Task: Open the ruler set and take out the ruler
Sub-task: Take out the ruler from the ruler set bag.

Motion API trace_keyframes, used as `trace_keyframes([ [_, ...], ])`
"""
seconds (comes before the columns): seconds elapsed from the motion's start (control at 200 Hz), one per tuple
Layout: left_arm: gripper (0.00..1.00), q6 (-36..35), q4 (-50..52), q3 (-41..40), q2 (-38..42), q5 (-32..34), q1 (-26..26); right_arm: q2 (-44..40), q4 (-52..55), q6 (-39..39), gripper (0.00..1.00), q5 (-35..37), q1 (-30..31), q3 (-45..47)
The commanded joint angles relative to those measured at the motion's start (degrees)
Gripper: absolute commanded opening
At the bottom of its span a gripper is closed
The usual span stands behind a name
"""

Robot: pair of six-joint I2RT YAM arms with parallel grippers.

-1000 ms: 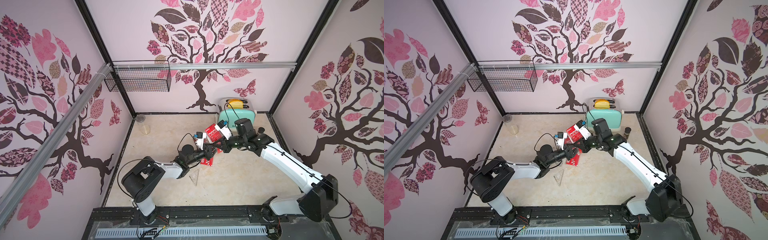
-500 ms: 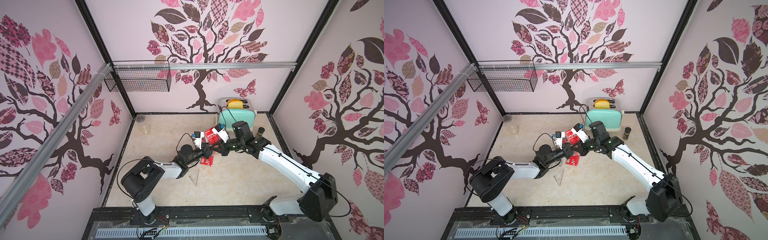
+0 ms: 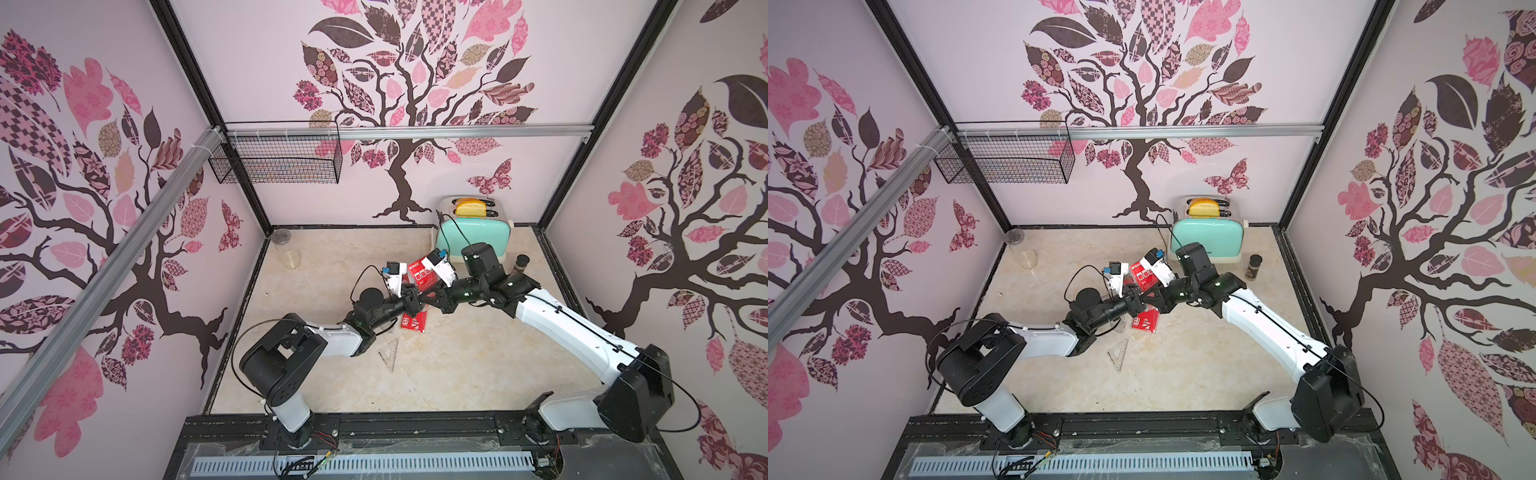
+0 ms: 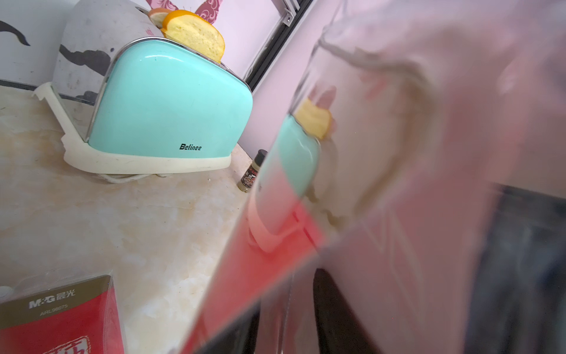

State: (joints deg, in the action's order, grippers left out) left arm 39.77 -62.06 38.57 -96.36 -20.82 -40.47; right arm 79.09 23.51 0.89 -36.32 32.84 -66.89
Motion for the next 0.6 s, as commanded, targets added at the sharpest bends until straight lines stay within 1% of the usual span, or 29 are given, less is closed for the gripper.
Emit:
trace_keyframes([
  [0.0, 0.29, -2.8, -5.0, 1.5, -0.2, -6.0, -1.1, 1.6, 0.2, -0.2, 0.0, -4.8, 1.7, -3.1],
  [0.185, 0.23, -4.7, -5.3, 2.9, -1.5, -10.5, -1.1, 2.0, 0.3, -0.1, 0.0, -6.8, 1.8, -3.2],
  [0.245, 0.19, -5.0, -5.4, 2.9, -1.6, -10.8, -1.1, 1.8, 0.3, -0.1, 0.0, -6.8, 1.7, -2.8],
  [0.46, 0.0, -5.8, -5.3, 2.6, -1.6, -11.2, -1.2, -0.3, -0.3, 0.1, 0.0, -6.9, 1.8, -1.7],
  [0.59, 0.0, -6.1, -5.3, 1.8, -1.3, -10.7, -1.2, -1.4, 0.0, 0.5, 0.0, -5.7, 1.6, -1.1],
])
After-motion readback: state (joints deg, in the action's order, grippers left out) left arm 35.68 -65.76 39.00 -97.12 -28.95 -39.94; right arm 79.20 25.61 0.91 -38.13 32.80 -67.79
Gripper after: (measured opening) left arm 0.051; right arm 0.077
